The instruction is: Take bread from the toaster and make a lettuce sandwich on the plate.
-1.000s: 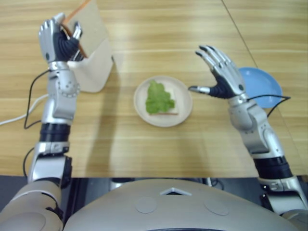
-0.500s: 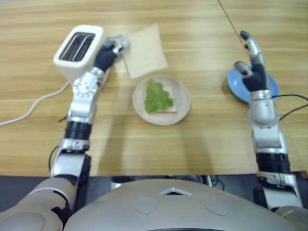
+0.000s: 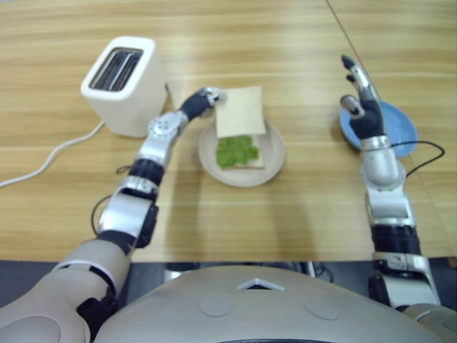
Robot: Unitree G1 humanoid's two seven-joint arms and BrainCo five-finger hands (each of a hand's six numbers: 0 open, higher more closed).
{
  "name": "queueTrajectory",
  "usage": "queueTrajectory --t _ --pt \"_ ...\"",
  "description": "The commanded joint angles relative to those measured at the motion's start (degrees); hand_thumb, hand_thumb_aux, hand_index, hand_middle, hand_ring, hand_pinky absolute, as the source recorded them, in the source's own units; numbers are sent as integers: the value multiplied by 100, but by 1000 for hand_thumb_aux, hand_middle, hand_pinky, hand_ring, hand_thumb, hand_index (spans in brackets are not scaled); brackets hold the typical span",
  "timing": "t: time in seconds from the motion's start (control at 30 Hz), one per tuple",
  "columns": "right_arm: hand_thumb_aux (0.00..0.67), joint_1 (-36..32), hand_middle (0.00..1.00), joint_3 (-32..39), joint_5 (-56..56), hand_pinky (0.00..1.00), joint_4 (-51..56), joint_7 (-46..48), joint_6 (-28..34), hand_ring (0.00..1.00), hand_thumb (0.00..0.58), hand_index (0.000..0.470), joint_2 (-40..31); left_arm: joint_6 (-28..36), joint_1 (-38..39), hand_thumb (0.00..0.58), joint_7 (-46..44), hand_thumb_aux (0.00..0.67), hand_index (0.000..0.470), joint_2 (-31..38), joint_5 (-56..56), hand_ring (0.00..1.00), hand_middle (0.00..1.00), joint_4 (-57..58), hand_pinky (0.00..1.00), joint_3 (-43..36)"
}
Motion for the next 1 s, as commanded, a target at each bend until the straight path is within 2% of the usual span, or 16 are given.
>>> queueTrajectory --t 0.03,0.27,0.63,0.83,1.0 --pt "0 -27 0 180 -354 0 93 -2 -22 0 0 0 -20 -75 -59 580 16 670 460 11 212 1000 1000 214 1000 -27" --pt "0 -82 0 437 -947 0 225 -168 -71 0 0 0 -61 -16 291 580 -487 670 460 -30 176 1000 1000 -82 1000 -41" --pt "0 -161 0 996 -1971 0 148 -359 -71 0 0 0 -157 75 149 580 -291 670 460 0 558 1000 1000 708 1000 -88" --pt "0 -233 0 1847 -3186 0 125 -331 -133 0 0 0 -421 33 4 580 -110 670 460 -52 778 1000 1000 1145 1000 -175" --pt "0 -418 0 2779 -4649 0 224 -395 3 0 0 0 -724 4 -48 580 71 670 460 -49 971 1000 1000 1363 1000 -236"
